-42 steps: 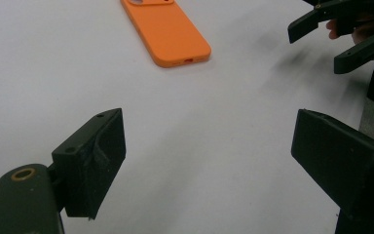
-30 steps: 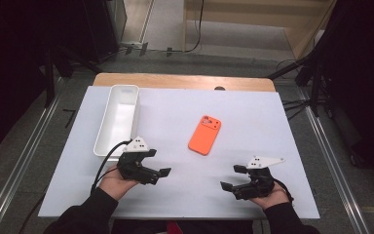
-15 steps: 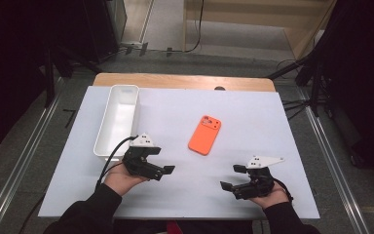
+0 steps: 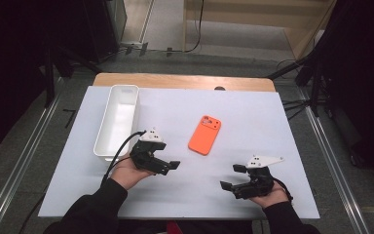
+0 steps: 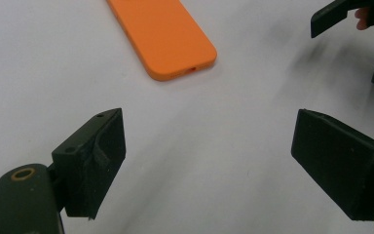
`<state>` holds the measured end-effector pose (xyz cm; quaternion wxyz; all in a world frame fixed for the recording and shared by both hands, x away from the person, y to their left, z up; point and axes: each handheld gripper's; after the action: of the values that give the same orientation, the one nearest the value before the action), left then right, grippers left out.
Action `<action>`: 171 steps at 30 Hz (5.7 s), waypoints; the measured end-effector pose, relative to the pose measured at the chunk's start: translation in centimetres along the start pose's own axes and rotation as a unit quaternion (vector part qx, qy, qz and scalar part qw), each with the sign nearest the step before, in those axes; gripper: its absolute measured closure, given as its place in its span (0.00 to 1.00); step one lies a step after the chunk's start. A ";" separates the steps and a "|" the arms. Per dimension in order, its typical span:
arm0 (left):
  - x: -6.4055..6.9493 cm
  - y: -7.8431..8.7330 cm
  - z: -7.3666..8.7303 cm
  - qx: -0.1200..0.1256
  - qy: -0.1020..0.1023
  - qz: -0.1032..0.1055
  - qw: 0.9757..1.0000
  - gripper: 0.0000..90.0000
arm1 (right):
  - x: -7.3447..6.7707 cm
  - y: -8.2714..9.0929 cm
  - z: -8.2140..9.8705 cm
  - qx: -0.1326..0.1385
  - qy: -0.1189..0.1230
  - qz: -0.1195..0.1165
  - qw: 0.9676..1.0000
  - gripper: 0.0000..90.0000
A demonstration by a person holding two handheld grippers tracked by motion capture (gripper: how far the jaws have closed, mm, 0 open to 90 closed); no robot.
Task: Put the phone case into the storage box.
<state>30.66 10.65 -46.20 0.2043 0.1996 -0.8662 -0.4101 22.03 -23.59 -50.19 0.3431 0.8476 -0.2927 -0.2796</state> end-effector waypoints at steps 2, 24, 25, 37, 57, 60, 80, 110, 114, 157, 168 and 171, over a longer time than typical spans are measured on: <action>-0.1 -0.2 -0.2 -0.002 -0.001 -0.001 1.000 0.14 | 0.0 0.0 0.0 0.000 -0.001 0.000 1.000 0.15; -0.9 -1.7 -2.6 -0.008 0.005 0.000 1.000 0.15 | 0.0 0.0 0.0 -0.001 0.000 0.000 1.000 0.15; -0.9 -1.7 -2.7 -0.009 0.005 -0.002 1.000 0.15 | 0.0 0.0 0.0 0.000 0.000 0.000 1.000 0.15; -1.1 -3.1 -4.5 -0.008 0.014 -0.006 1.000 0.15 | 0.0 0.0 0.0 0.000 0.001 0.000 1.000 0.15; -1.1 -5.0 -7.0 0.000 0.031 -0.043 0.999 0.15 | 0.0 0.0 0.1 -0.002 0.001 0.001 1.000 0.15; -1.0 -5.2 -7.4 -0.005 0.032 -0.041 0.999 0.15 | 0.0 0.0 0.1 -0.003 0.001 0.001 1.000 0.15; -0.7 -7.6 -10.2 0.002 0.048 -0.074 0.996 0.15 | 0.0 0.0 0.1 -0.002 0.003 0.000 1.000 0.15; 0.4 -11.0 -12.2 0.009 0.079 -0.123 0.989 0.04 | 0.3 -0.1 0.3 -0.008 -0.001 0.003 1.000 0.15; 0.2 -11.1 -12.2 0.013 0.094 -0.123 0.988 0.00 | 0.3 -0.1 0.3 -0.008 0.000 0.003 1.000 0.15; 0.0 -13.6 -11.1 0.003 0.108 -0.125 0.986 0.00 | 0.3 -0.1 0.3 -0.008 -0.001 0.002 1.000 0.15; 0.2 -14.4 -10.6 -0.005 0.108 -0.133 0.985 0.00 | 0.3 -0.1 0.3 -0.009 -0.001 0.001 1.000 0.15; 0.3 -14.6 -10.4 -0.007 0.106 -0.135 0.985 0.00 | 0.3 -0.1 0.3 -0.010 -0.001 0.001 1.000 0.15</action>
<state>38.42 -4.56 -51.66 0.2395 0.3553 -0.8020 -0.4162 22.07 -23.83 -50.52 0.3514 0.8437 -0.2912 -0.2827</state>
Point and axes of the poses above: each handheld gripper's, and its own axes: y roughly backward along the jaws, z roughly out of its underside, x roughly to its right, and after that the axes turned 10 degrees about -x, right-handed
